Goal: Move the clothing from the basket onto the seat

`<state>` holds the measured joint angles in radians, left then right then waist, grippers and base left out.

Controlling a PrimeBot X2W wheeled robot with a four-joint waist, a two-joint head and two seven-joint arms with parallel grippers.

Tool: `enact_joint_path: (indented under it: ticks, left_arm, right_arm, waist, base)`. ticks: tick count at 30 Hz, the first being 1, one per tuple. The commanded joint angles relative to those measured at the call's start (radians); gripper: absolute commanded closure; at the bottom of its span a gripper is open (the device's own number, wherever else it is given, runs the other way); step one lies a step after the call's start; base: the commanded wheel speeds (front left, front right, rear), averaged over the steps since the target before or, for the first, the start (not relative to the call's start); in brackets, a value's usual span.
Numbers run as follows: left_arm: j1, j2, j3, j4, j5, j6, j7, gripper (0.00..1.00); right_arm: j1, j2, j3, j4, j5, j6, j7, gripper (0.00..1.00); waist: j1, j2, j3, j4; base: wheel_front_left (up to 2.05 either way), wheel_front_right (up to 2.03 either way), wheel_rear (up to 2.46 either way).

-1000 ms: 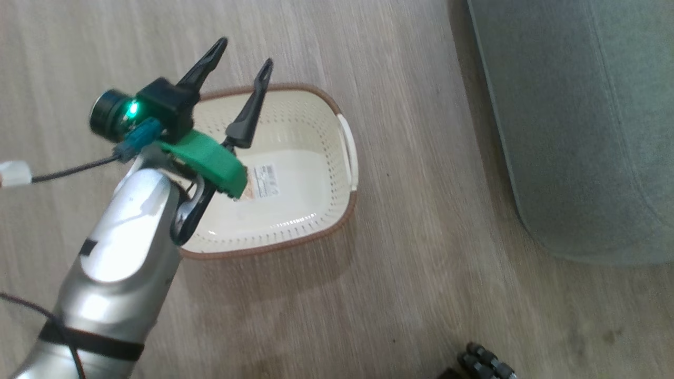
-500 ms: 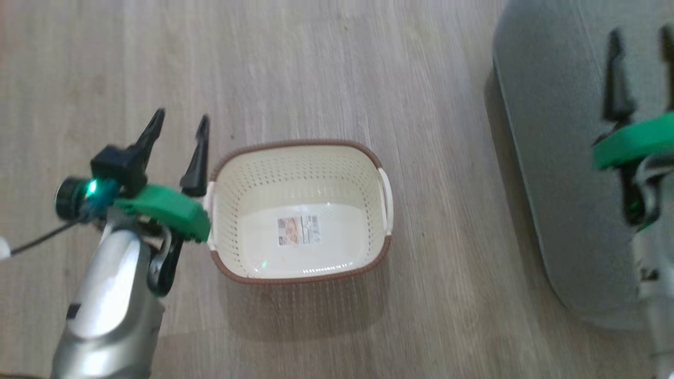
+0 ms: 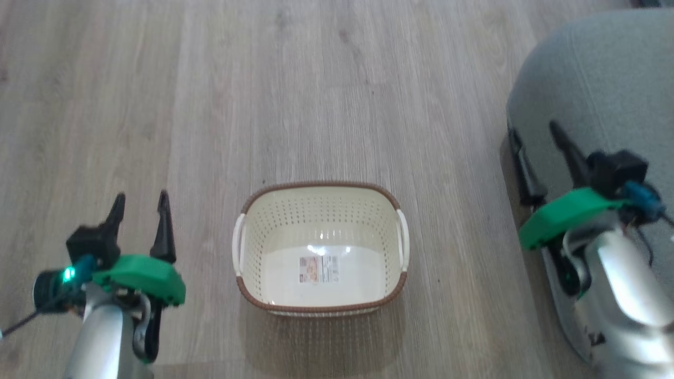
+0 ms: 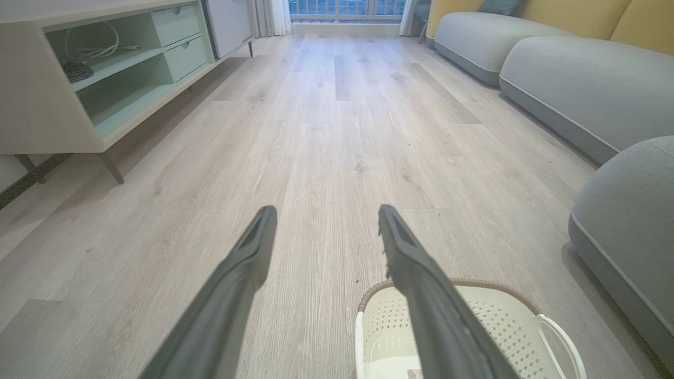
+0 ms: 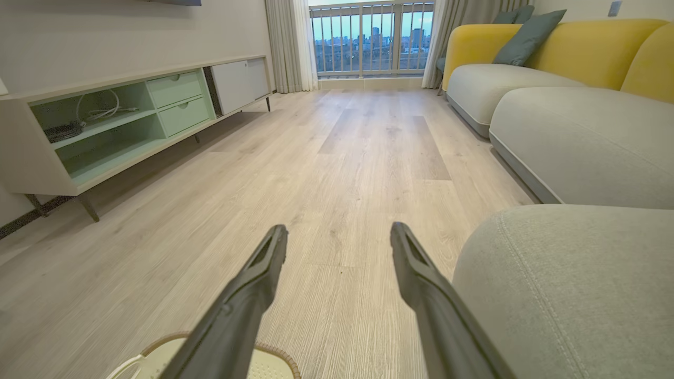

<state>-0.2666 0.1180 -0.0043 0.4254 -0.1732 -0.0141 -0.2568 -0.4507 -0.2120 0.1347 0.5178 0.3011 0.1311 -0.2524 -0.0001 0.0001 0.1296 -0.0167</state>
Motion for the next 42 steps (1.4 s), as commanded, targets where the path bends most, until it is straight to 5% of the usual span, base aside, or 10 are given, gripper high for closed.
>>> enact_joint_path:
  ticks: [1,31,32,42]
  left_arm:
    - [0.0,0.009,0.052,-0.038,0.011,0.004,-0.005,0.0]
    - [0.194,-0.063,0.165,-0.129,0.061,-0.045,-0.005,0.0]
    - [0.226,-0.069,0.133,-0.092,0.051,-0.045,0.0,1.0]
    - [0.246,-0.078,0.139,-0.026,-0.016,-0.048,0.025,1.0]
  right_arm:
    - [0.014,0.005,0.026,-0.025,0.007,0.0,-0.009,0.0]
    - [0.242,0.097,-0.058,-0.06,-0.092,0.0,-0.009,0.0]
    - [0.261,0.092,-0.076,-0.025,-0.083,0.0,0.0,1.0]
    - [0.297,0.097,-0.079,0.027,-0.019,0.0,0.023,1.0]
  waist:
    - [0.0001,-0.0001,-0.035,0.013]
    - [0.0001,-0.0001,-0.143,0.015]
    - [0.0001,-0.0001,-0.143,0.015]
    - [0.0001,-0.0001,-0.143,0.015]
  base:
    - [0.0,0.0,0.0]
    - [0.0,0.0,0.0]
    - [0.0,0.0,0.0]
    - [0.0,0.0,0.0]
